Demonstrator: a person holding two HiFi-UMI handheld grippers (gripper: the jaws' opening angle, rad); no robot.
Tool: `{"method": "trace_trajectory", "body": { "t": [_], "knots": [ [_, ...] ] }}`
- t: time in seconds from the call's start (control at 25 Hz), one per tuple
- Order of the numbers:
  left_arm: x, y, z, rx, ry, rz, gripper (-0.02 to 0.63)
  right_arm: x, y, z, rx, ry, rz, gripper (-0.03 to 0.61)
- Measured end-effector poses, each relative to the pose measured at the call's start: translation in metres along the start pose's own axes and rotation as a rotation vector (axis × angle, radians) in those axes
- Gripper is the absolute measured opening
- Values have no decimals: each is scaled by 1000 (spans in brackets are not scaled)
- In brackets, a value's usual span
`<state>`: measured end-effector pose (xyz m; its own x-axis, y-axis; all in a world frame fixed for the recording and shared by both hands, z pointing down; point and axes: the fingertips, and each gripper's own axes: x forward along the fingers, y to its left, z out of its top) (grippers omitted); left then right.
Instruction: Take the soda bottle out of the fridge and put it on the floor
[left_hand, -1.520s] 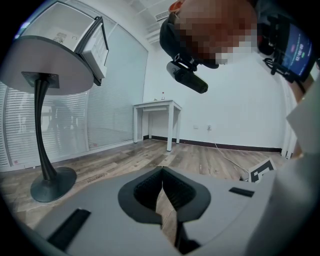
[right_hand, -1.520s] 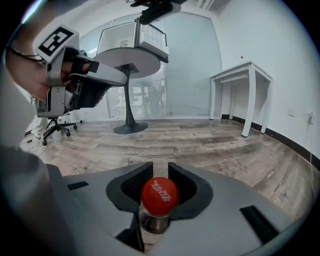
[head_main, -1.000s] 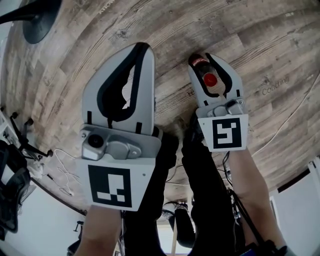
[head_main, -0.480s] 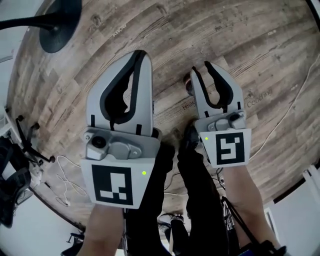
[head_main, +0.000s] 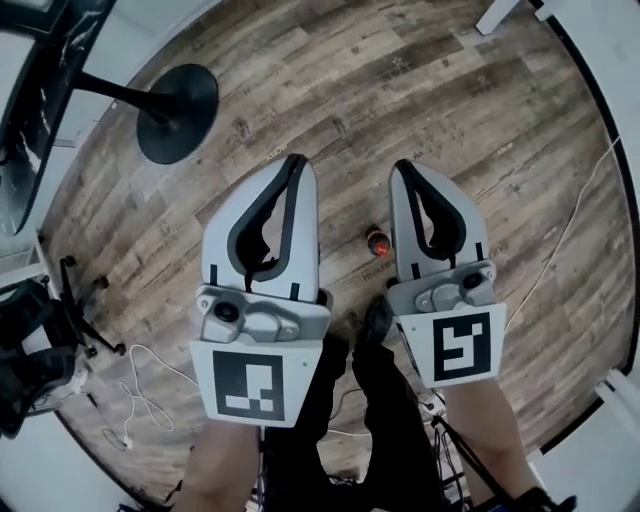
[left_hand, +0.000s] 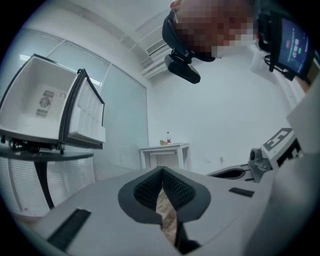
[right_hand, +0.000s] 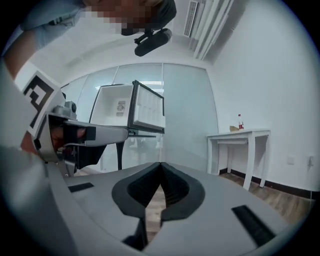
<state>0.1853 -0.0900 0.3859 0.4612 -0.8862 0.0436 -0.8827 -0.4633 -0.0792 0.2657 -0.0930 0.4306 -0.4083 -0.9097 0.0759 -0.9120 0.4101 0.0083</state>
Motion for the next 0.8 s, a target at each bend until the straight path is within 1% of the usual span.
{"method": "trace_trajectory", "body": {
  "t": [0.16,0.28,0.36,0.44,0.52,0.6,0.68,0.8],
  "knots": [
    [-12,8,87,17,-62,15,11,-3,4,101,-29,-67,19,12],
    [-26,14,146,27,-119,30,11,-5,5,174,-61,-130,30,12],
    [-37,17,183,35,-153,41,12,-11,8,217,-74,-153,44,12],
    [-47,19,222,44,-177,53,11,-21,9,255,-82,-155,49,12],
    [-55,20,264,56,-183,68,11,-32,11,293,-97,-156,50,12],
    [-64,21,306,57,-180,91,11,-42,11,338,-121,-193,40,12],
    [-75,21,339,56,-184,107,11,-53,14,383,-146,-243,27,12],
    [-94,23,379,49,-199,131,11,-71,24,427,-167,-259,40,12]
  ]
}}
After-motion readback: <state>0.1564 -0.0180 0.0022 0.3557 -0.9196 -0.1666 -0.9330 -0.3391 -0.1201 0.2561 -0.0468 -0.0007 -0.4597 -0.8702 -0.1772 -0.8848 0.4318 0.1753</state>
